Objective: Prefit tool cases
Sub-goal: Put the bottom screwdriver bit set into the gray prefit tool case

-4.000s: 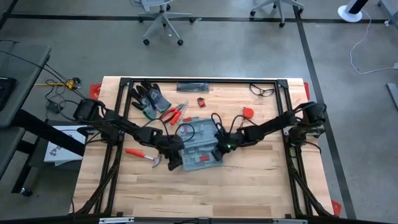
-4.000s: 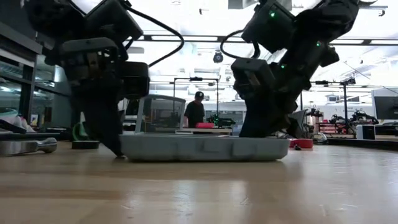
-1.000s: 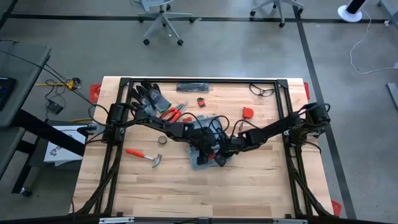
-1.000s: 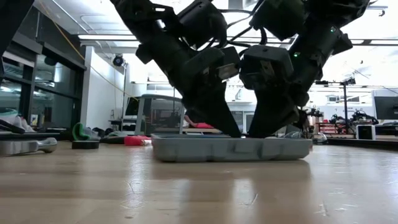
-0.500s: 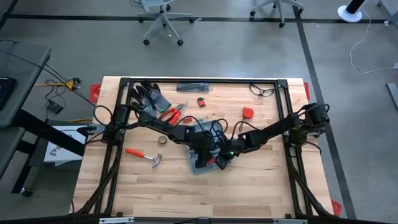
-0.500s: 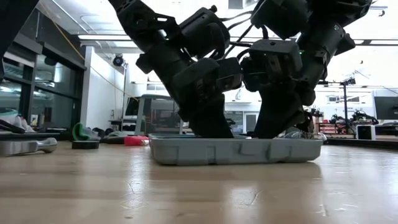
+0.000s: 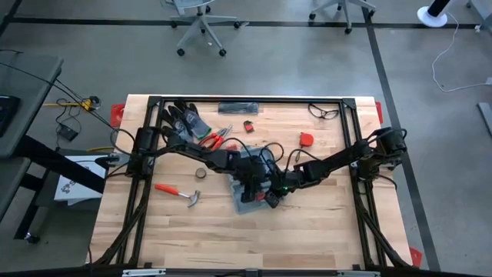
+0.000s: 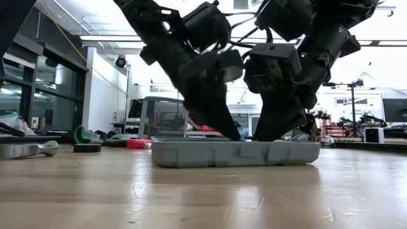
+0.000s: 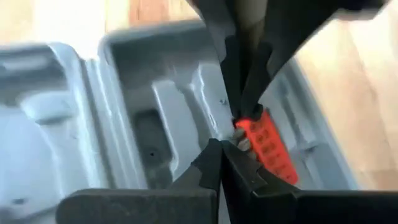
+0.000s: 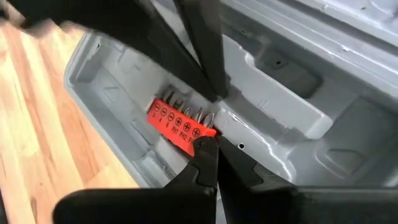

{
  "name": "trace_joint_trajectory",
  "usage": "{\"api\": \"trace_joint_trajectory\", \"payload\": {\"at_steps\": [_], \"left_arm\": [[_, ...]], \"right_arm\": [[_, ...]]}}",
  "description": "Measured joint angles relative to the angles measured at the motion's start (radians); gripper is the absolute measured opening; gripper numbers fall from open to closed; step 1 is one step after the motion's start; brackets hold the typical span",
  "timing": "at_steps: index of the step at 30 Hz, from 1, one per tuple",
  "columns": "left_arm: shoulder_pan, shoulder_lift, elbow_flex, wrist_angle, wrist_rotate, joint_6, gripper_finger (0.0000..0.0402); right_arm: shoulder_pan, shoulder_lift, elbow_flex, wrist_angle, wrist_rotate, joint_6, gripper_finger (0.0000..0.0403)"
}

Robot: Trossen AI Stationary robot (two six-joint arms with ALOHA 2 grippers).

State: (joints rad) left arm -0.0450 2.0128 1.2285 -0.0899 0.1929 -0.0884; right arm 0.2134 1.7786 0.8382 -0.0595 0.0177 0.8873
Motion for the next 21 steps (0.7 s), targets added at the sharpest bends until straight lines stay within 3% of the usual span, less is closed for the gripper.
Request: {"api": "trace_joint_trajectory", "payload": {"at_steps": [8,14,21], "left_arm": [[-0.029,-0.053,0.007,0.018,0.006,-0.038,0.0000],[-0.096,-0.049,0.003,0.014,-0.040,-0.049,0.0000],[-0.094,-0.033,0.002,-0.033,-0.051,-0.049,0.0000]], "right_arm": [[-0.001,0.002,0.000,0.008,-0.002,0.002,0.0000],[-0.013,0.003,-0.001,0.037,-0.007,0.003,0.0000],[-0.018,-0.006,-0.003,0.084,0.017,0.025,0.0000]]}}
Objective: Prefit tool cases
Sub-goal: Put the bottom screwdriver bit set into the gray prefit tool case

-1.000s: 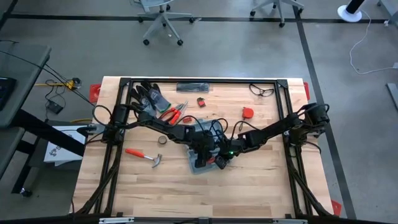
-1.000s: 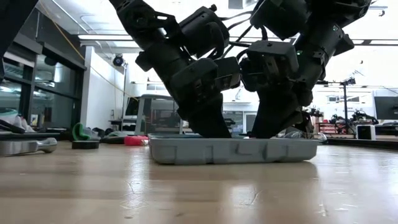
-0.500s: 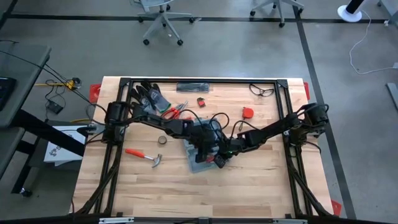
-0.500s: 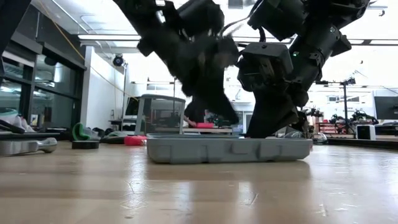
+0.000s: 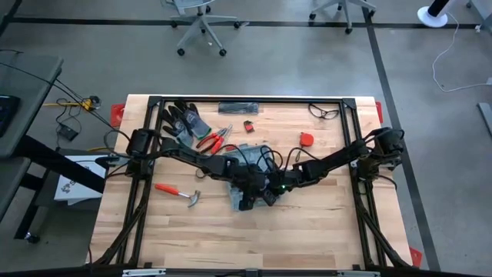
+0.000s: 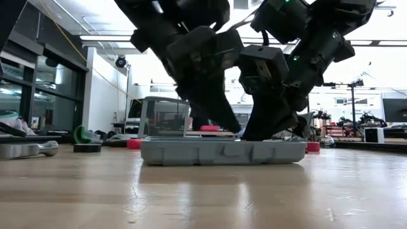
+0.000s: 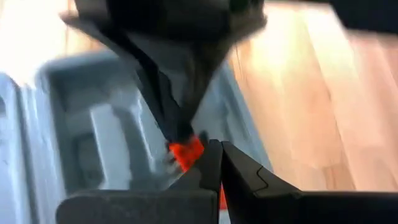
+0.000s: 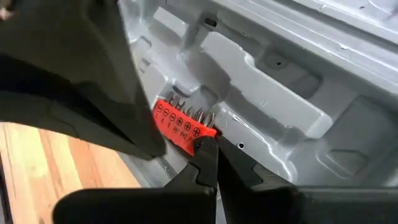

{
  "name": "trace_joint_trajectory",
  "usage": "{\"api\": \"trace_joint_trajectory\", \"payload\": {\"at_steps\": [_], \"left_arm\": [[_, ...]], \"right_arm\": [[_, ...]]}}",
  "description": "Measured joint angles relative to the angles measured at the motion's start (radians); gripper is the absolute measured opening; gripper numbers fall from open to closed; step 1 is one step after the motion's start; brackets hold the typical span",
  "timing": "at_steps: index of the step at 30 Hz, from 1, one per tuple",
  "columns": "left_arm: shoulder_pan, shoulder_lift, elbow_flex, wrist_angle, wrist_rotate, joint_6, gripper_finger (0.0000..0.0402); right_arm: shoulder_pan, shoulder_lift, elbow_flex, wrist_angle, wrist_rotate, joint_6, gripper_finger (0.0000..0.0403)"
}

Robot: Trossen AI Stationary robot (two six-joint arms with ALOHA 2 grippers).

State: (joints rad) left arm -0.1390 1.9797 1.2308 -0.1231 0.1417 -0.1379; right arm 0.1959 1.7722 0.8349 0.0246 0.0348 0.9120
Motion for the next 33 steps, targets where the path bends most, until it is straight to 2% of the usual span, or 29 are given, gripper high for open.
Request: {"api": "trace_joint_trajectory", "payload": {"at_steps": [6,14,22,33], "left_arm": [[-0.005,0.003,-0.003,-0.074,0.036,0.001,0.0000],[-0.015,0.003,-0.008,-0.104,-0.043,0.000,0.0000],[-0.012,0.003,-0.008,-0.110,-0.053,0.009,0.0000],[-0.012,0.003,-0.008,-0.111,-0.057,0.036,0.0000]], "right_arm": [[0.000,-0.015,-0.001,-0.003,0.027,0.004,0.0000],[0.001,-0.015,-0.001,0.012,0.050,0.004,0.0000],[0.001,-0.023,-0.001,0.040,0.085,-0.026,0.0000],[-0.010,-0.024,0.000,0.043,0.064,-0.055,0.0000]]}}
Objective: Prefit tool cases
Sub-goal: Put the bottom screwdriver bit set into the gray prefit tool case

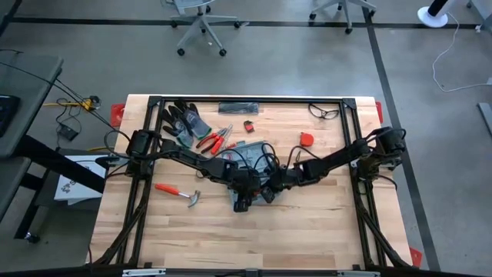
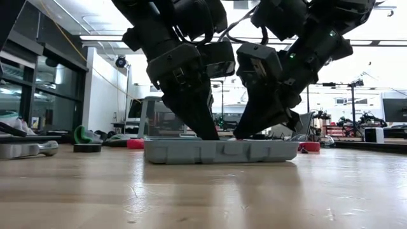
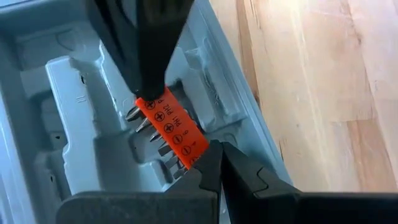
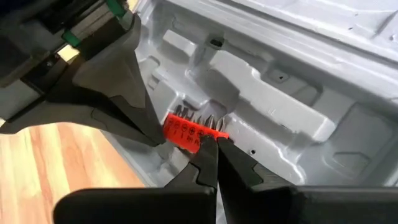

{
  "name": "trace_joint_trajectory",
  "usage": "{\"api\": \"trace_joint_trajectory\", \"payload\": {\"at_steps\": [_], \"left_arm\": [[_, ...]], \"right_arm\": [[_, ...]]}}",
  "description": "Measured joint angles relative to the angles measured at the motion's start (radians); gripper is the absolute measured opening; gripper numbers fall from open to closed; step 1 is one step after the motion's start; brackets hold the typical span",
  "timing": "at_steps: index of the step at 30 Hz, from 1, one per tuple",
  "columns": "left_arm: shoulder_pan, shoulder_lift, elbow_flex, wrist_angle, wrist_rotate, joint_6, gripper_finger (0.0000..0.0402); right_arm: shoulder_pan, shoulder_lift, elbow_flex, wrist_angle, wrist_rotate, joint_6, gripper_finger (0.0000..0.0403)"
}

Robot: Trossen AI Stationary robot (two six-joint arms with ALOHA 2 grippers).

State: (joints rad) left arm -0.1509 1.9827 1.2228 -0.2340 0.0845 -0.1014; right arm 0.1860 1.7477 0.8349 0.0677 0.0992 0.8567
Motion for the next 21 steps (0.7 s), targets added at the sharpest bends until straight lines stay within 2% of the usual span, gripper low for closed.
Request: {"api": "trace_joint_trajectory", "payload": {"at_steps": [13,21], "left_arm": [[0.019,-0.001,-0.001,-0.012,0.021,0.010,0.0000],[0.034,-0.001,-0.001,0.068,-0.009,0.020,0.0000]], "right_arm": [[-0.019,0.065,0.005,0.044,-0.091,-0.024,0.0000],[-0.018,0.074,0.008,-0.006,-0.105,-0.031,0.0000]]}}
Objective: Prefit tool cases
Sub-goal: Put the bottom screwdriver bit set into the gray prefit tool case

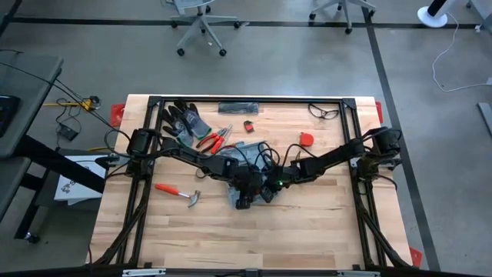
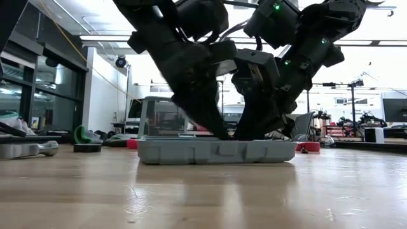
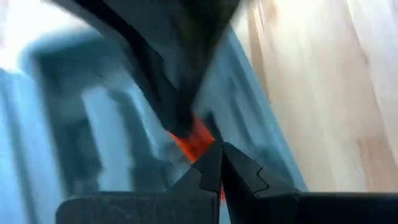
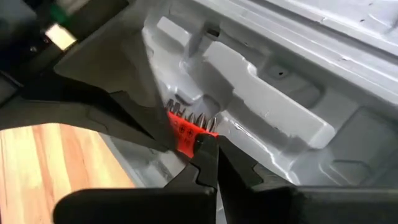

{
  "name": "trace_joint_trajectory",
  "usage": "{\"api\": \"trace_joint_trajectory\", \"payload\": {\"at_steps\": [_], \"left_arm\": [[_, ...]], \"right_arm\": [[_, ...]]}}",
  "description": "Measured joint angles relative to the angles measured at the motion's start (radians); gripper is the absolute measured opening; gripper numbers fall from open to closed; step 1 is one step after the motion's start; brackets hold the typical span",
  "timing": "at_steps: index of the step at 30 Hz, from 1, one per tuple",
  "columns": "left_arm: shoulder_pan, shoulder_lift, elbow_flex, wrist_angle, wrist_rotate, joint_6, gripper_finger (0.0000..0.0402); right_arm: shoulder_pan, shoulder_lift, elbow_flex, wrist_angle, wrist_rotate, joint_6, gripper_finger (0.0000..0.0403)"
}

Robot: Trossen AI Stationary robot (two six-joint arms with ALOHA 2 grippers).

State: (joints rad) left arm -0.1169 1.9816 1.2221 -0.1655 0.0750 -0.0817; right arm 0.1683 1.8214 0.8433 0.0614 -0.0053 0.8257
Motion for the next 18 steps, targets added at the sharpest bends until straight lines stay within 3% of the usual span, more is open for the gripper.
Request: {"api": "trace_joint_trajectory", "payload": {"at_steps": [6,18], "left_arm": [[-0.002,0.001,0.000,0.022,-0.055,-0.040,0.0000],[-0.014,0.106,0.009,0.047,0.025,-0.078,0.0000]], "right_arm": [[0.002,0.002,-0.002,-0.001,-0.014,0.003,0.0000],[0.003,0.000,-0.007,-0.010,-0.059,0.007,0.0000]]}}
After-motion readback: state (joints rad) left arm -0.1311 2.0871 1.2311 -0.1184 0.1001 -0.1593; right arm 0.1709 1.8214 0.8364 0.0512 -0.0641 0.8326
